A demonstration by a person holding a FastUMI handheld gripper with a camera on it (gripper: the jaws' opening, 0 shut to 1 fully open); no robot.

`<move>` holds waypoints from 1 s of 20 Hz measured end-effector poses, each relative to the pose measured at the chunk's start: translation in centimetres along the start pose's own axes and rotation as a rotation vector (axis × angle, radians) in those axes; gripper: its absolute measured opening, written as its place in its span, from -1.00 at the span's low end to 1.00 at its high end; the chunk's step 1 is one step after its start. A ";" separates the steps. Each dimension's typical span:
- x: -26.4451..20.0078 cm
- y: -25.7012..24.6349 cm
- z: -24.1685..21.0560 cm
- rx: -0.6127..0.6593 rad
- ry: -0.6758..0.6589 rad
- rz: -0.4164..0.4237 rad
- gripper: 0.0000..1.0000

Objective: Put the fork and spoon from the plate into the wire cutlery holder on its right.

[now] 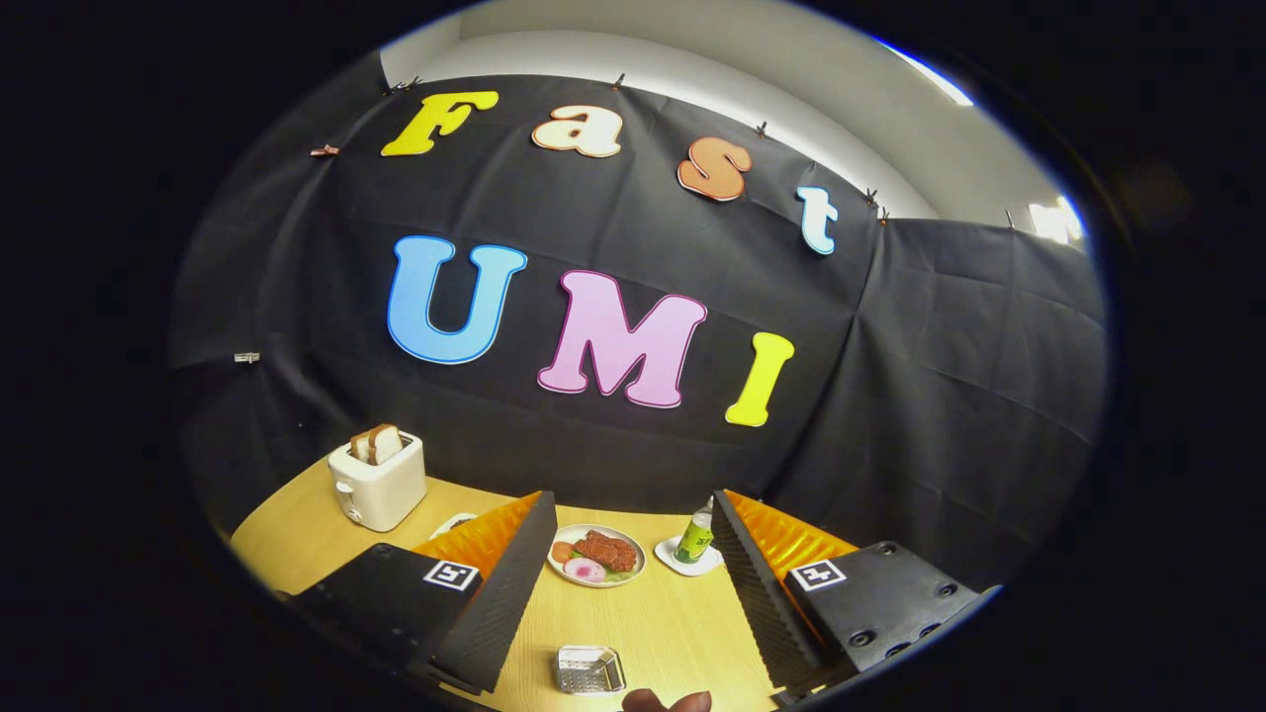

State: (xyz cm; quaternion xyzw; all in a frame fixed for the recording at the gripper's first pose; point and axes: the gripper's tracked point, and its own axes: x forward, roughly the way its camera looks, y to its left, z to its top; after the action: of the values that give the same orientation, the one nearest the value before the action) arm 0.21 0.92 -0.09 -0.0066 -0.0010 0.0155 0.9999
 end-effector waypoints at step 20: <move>-2.0 3.4 -3.6 0.126 0.120 0.270 0.96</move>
State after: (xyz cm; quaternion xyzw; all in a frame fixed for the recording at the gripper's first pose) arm -1.84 4.18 -3.69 0.0552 0.0606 0.1494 0.9854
